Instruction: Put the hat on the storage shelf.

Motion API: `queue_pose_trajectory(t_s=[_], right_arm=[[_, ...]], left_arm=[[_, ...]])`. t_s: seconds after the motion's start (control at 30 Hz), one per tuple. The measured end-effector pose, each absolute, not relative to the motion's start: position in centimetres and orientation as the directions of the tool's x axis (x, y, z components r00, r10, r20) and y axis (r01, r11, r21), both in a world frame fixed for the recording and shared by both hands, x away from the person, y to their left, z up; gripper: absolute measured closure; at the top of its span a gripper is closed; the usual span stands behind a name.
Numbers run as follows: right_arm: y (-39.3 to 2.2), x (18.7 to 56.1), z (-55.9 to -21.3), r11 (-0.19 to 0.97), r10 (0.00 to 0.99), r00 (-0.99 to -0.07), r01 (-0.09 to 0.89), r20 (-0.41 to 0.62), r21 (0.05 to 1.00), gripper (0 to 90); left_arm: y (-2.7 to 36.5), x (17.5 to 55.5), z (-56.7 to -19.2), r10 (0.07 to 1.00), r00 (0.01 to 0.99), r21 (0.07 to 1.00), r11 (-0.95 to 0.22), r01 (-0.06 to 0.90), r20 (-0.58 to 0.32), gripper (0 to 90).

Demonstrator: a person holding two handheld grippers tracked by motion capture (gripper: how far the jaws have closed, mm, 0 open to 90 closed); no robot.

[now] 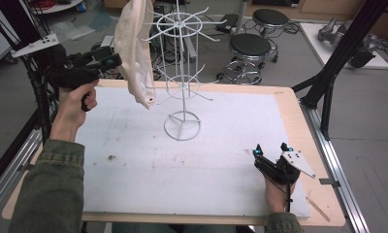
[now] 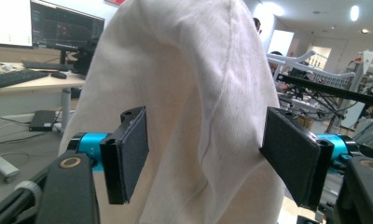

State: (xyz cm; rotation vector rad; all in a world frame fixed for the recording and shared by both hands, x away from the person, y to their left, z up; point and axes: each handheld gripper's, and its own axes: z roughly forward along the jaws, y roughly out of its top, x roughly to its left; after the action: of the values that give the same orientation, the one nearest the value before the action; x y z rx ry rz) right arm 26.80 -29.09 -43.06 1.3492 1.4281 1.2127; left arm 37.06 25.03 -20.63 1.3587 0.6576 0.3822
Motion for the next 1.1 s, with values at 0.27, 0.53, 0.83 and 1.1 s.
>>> queue_pose_trajectory(t_s=[0.27, 0.53, 0.83, 1.1], right_arm=[[-29.0, 26.7, -43.0, -0.034, 0.993, -0.104, 0.219, 0.058, 0.975, 11.1], [-28.9, 26.7, -43.0, -0.033, 0.993, -0.104, 0.211, 0.056, 0.977, 11.1], [-29.0, 26.6, -43.0, -0.035, 0.993, -0.100, 0.209, 0.057, 0.977, 11.1], [-28.9, 26.6, -43.0, -0.036, 0.993, -0.099, 0.207, 0.058, 0.978, 11.1]], left_arm=[[26.6, 35.7, -22.3, 0.646, 0.734, 0.976, 0.181, 0.123, -0.212, 31.2], [27.8, 34.3, -23.5, 0.674, 0.706, 0.973, 0.203, 0.106, -0.218, 31.0], [28.5, 33.6, -25.7, 0.702, 0.671, 0.969, 0.221, 0.113, -0.238, 30.8], [29.3, 33.2, -27.9, 0.715, 0.642, 0.959, 0.252, 0.132, -0.276, 30.2]])
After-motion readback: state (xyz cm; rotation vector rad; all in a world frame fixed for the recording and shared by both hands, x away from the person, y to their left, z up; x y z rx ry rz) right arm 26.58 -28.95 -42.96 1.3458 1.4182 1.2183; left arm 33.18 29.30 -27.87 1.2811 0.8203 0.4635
